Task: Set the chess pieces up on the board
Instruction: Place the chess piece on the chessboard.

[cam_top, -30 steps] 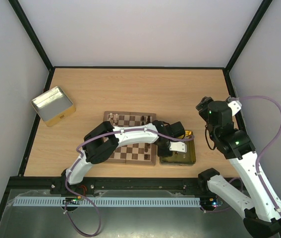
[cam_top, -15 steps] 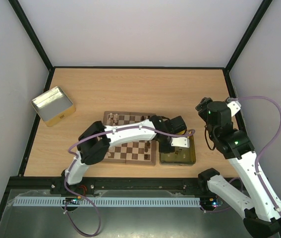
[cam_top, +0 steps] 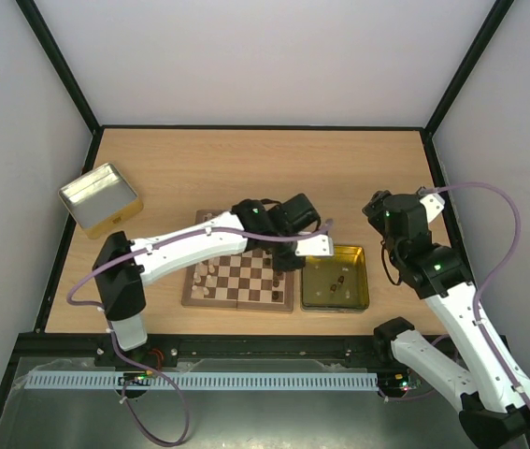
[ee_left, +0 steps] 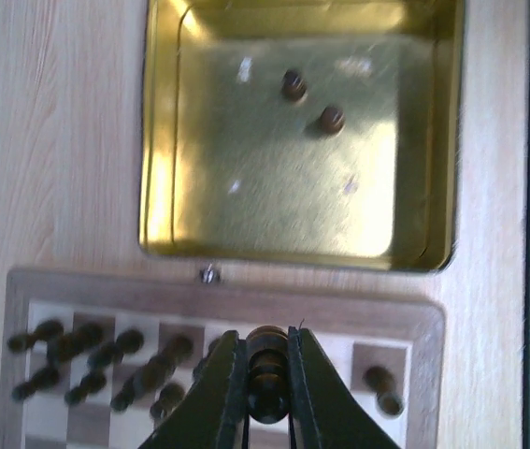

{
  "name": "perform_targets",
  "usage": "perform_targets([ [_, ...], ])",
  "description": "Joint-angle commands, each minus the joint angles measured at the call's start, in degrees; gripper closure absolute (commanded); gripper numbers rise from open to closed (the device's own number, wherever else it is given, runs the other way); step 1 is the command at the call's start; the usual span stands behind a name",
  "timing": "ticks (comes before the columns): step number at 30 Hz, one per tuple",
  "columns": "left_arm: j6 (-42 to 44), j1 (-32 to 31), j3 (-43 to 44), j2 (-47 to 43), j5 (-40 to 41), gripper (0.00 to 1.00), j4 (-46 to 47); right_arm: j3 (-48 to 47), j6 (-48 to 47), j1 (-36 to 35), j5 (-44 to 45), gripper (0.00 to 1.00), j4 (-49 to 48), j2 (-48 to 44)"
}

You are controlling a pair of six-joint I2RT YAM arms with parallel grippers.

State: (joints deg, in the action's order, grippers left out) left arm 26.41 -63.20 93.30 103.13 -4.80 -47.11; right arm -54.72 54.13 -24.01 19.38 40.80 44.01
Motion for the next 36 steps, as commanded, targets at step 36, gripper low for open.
perform_targets([
  [36, -2.4, 9.9, -24.7, -1.2, -9.3, 0.98, 12.0, 4.4, -1.0, 0.2, -6.6, 0.17, -3.3, 2.4],
])
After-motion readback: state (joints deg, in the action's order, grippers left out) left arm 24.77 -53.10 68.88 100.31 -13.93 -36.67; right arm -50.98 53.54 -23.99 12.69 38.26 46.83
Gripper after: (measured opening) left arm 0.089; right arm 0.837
